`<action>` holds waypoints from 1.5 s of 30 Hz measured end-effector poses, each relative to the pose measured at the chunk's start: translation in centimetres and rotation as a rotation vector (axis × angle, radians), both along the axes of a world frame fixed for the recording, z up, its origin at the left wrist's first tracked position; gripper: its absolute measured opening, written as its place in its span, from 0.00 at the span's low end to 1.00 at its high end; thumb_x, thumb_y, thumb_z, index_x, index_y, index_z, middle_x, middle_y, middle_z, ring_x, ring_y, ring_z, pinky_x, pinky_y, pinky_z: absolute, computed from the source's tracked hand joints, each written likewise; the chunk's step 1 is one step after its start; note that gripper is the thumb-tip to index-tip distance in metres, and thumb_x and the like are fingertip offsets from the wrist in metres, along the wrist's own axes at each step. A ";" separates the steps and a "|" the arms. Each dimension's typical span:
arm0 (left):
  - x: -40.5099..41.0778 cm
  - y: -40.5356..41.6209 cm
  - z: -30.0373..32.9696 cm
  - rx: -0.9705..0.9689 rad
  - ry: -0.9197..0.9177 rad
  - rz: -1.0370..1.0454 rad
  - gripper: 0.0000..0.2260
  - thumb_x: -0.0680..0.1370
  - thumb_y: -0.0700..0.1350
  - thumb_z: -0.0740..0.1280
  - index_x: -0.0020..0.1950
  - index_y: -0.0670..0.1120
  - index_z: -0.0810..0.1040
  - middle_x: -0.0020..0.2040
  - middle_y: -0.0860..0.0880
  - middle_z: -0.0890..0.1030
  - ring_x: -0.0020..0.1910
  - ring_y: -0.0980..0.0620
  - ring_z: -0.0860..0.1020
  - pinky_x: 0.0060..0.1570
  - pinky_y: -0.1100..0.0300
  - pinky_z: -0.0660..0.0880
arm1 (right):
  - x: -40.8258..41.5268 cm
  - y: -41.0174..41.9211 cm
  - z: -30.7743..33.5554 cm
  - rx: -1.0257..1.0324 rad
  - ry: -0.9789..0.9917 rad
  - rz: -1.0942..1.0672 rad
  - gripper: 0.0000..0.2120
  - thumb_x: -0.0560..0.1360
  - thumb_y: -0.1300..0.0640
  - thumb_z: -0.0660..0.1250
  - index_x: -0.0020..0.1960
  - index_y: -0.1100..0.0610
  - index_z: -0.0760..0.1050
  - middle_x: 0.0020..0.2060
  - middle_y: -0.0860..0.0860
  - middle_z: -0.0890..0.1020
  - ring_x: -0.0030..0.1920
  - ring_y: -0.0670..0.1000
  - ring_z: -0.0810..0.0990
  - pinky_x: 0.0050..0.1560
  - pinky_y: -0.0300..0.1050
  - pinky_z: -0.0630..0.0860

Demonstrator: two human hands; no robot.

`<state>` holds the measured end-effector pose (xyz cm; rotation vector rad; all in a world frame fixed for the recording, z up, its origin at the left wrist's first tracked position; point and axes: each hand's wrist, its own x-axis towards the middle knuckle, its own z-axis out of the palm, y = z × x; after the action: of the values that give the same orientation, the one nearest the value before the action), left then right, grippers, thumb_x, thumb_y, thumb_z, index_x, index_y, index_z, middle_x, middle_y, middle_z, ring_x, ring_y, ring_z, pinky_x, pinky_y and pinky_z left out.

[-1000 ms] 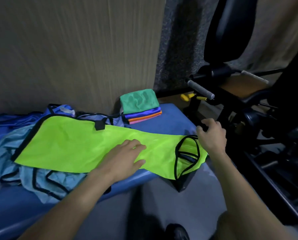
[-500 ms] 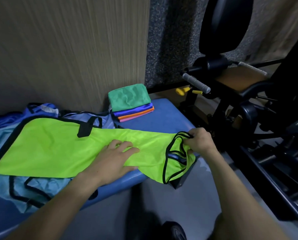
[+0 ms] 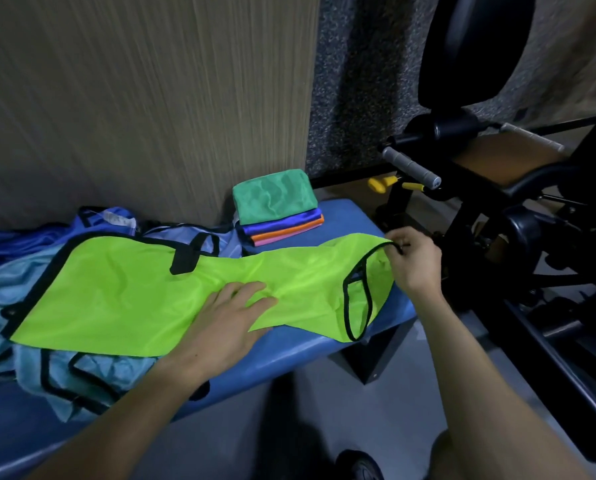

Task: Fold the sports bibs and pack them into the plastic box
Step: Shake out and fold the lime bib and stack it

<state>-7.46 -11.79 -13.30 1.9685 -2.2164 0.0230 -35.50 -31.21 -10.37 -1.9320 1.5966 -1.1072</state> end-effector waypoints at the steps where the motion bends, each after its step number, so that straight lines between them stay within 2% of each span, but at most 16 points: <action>1: 0.0 0.0 0.3 0.030 0.018 0.005 0.24 0.79 0.64 0.61 0.74 0.57 0.73 0.76 0.53 0.69 0.71 0.46 0.68 0.68 0.45 0.71 | -0.5 0.0 -0.2 0.045 -0.012 -0.014 0.08 0.78 0.62 0.70 0.56 0.58 0.83 0.47 0.53 0.84 0.51 0.54 0.82 0.49 0.39 0.70; 3: -0.2 0.0 1.0 0.098 0.049 0.023 0.32 0.76 0.73 0.51 0.74 0.59 0.71 0.77 0.56 0.65 0.74 0.49 0.64 0.71 0.47 0.67 | -1.5 0.3 -0.4 0.111 -0.023 -0.016 0.10 0.77 0.59 0.72 0.58 0.57 0.82 0.47 0.51 0.83 0.50 0.53 0.81 0.51 0.43 0.74; 7: -1.1 -0.6 2.7 0.099 0.119 0.025 0.35 0.74 0.77 0.49 0.71 0.60 0.73 0.74 0.61 0.66 0.70 0.54 0.66 0.69 0.52 0.68 | -2.7 0.5 -0.7 0.217 -0.097 -0.030 0.07 0.77 0.56 0.74 0.54 0.57 0.83 0.43 0.47 0.83 0.50 0.52 0.83 0.58 0.49 0.78; 10: -2.5 -2.2 4.7 0.036 0.254 -0.031 0.26 0.77 0.71 0.55 0.65 0.58 0.78 0.65 0.63 0.72 0.63 0.58 0.72 0.63 0.53 0.73 | -2.5 0.8 0.4 0.104 -0.162 -0.017 0.01 0.77 0.57 0.73 0.47 0.52 0.82 0.40 0.45 0.84 0.45 0.49 0.83 0.53 0.49 0.81; 13: -4.5 -4.4 7.3 -0.101 0.333 -0.088 0.14 0.80 0.59 0.66 0.63 0.58 0.78 0.60 0.64 0.75 0.56 0.62 0.76 0.56 0.57 0.75 | -1.2 1.4 2.4 -0.097 -0.188 0.062 0.06 0.78 0.59 0.71 0.47 0.48 0.81 0.44 0.46 0.80 0.42 0.44 0.82 0.47 0.41 0.80; 16: -7.0 -6.8 9.3 -0.166 0.529 -0.101 0.18 0.77 0.54 0.72 0.67 0.57 0.75 0.61 0.62 0.76 0.57 0.62 0.76 0.56 0.59 0.75 | 0.7 2.3 3.9 -0.265 -0.160 0.209 0.05 0.78 0.58 0.70 0.51 0.49 0.81 0.46 0.43 0.79 0.41 0.47 0.83 0.45 0.51 0.81; 19: -9.1 -9.1 9.6 -0.164 0.553 -0.122 0.27 0.73 0.53 0.76 0.70 0.56 0.71 0.62 0.58 0.75 0.58 0.57 0.76 0.57 0.56 0.74 | 2.6 3.1 4.4 -0.356 -0.124 0.379 0.07 0.76 0.64 0.70 0.52 0.55 0.82 0.47 0.48 0.82 0.47 0.49 0.82 0.49 0.53 0.80; 21: -9.6 -10.4 9.2 -0.178 0.554 -0.060 0.24 0.70 0.51 0.75 0.65 0.56 0.73 0.55 0.57 0.76 0.51 0.54 0.76 0.53 0.51 0.76 | 3.4 3.5 4.6 -0.301 -0.150 0.453 0.09 0.75 0.65 0.70 0.52 0.55 0.83 0.47 0.49 0.83 0.48 0.49 0.83 0.51 0.55 0.80; 24: -9.1 -11.7 8.2 -0.224 0.494 0.098 0.08 0.73 0.47 0.72 0.48 0.53 0.75 0.37 0.55 0.75 0.39 0.48 0.75 0.41 0.48 0.76 | 3.7 3.6 4.6 -0.169 -0.212 0.551 0.10 0.76 0.65 0.70 0.55 0.56 0.83 0.49 0.47 0.86 0.49 0.48 0.85 0.54 0.49 0.81; 27: -7.9 -11.9 7.0 -0.281 0.564 0.201 0.09 0.79 0.50 0.71 0.42 0.48 0.76 0.29 0.53 0.72 0.32 0.50 0.73 0.34 0.52 0.69 | 3.1 2.8 4.2 -0.143 -0.297 0.411 0.10 0.78 0.65 0.68 0.58 0.57 0.81 0.53 0.49 0.85 0.52 0.47 0.85 0.51 0.40 0.80; 30: -6.3 -12.3 6.1 -0.276 0.796 0.299 0.15 0.79 0.53 0.70 0.40 0.42 0.76 0.29 0.51 0.71 0.30 0.52 0.69 0.34 0.53 0.67 | 1.1 0.6 2.7 -0.012 -0.089 0.090 0.12 0.76 0.56 0.70 0.60 0.53 0.79 0.52 0.49 0.82 0.48 0.50 0.82 0.54 0.52 0.80; 33: -5.3 -12.2 6.3 -0.265 1.030 0.367 0.16 0.78 0.54 0.69 0.44 0.41 0.77 0.33 0.48 0.71 0.34 0.49 0.72 0.41 0.42 0.80 | 0.7 0.4 1.4 0.315 0.214 0.162 0.32 0.71 0.44 0.76 0.71 0.50 0.72 0.62 0.51 0.74 0.63 0.56 0.75 0.65 0.55 0.74; 36: -5.3 -11.8 6.7 -0.286 1.127 0.392 0.14 0.80 0.52 0.69 0.49 0.41 0.79 0.35 0.47 0.72 0.35 0.49 0.73 0.44 0.37 0.80 | 1.9 0.9 1.3 0.347 0.344 0.191 0.40 0.68 0.34 0.74 0.76 0.45 0.66 0.68 0.49 0.71 0.70 0.58 0.68 0.69 0.61 0.70; 40: -5.4 -11.1 7.4 -0.338 1.160 0.387 0.14 0.78 0.54 0.68 0.50 0.43 0.79 0.34 0.51 0.71 0.35 0.48 0.72 0.45 0.36 0.79 | 2.8 1.3 1.3 0.199 0.512 0.011 0.17 0.75 0.51 0.70 0.63 0.51 0.76 0.58 0.52 0.76 0.61 0.61 0.74 0.59 0.57 0.72; 42: -5.6 -10.6 7.9 -0.366 1.164 0.372 0.07 0.78 0.55 0.68 0.46 0.53 0.80 0.30 0.57 0.70 0.34 0.48 0.73 0.45 0.36 0.79 | 2.8 1.3 1.3 0.106 0.360 -0.024 0.09 0.75 0.59 0.67 0.54 0.53 0.78 0.51 0.53 0.80 0.53 0.61 0.79 0.50 0.53 0.75; 45: -5.5 -10.1 8.8 -0.419 1.186 0.405 0.10 0.80 0.53 0.67 0.41 0.67 0.77 0.31 0.62 0.73 0.35 0.48 0.76 0.45 0.38 0.80 | 3.0 1.4 2.9 -0.127 -0.218 0.099 0.07 0.76 0.64 0.66 0.50 0.53 0.75 0.46 0.52 0.80 0.44 0.52 0.80 0.43 0.46 0.75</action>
<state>-12.91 -21.92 -4.51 1.5005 -0.9552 -0.4543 -32.47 -29.78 -7.49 -1.8714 1.3302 -1.3543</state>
